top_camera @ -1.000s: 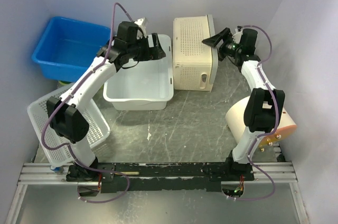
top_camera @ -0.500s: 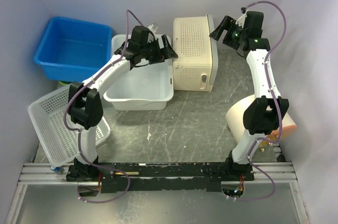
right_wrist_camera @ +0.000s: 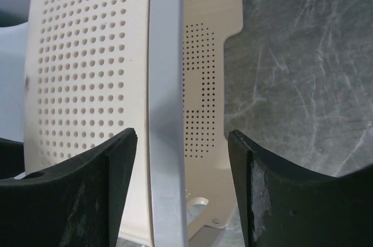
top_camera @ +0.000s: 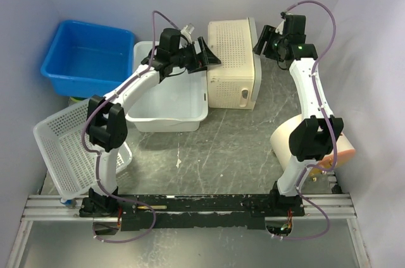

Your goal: Turn the large container upside down

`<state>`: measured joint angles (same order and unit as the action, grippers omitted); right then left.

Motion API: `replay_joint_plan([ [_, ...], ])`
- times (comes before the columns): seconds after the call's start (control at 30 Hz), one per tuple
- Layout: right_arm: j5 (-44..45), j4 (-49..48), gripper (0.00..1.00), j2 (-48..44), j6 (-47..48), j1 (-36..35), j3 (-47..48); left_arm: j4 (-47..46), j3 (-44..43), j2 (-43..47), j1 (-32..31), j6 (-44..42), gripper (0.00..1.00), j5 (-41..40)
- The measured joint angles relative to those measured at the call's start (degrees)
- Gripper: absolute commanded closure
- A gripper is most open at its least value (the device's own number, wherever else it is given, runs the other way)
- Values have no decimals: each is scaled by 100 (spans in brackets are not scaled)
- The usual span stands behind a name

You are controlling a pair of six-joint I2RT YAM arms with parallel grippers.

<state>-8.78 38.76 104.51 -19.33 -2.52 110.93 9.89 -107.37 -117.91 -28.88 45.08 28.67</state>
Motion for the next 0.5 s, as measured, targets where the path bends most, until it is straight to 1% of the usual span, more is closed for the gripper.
replay_joint_plan([
  [0.1,92,20,45,0,70,0,-11,-26,-157,-153,-17,35,1,151],
  [0.27,66,31,46,0,133,0,-15,-4,-348,-313,-20,33,1,262],
  [0.43,46,24,46,0,149,-17,-68,-4,-356,-317,-20,35,1,297],
  [0.5,46,26,49,0,168,-33,-81,-2,-356,-319,-20,33,1,306],
])
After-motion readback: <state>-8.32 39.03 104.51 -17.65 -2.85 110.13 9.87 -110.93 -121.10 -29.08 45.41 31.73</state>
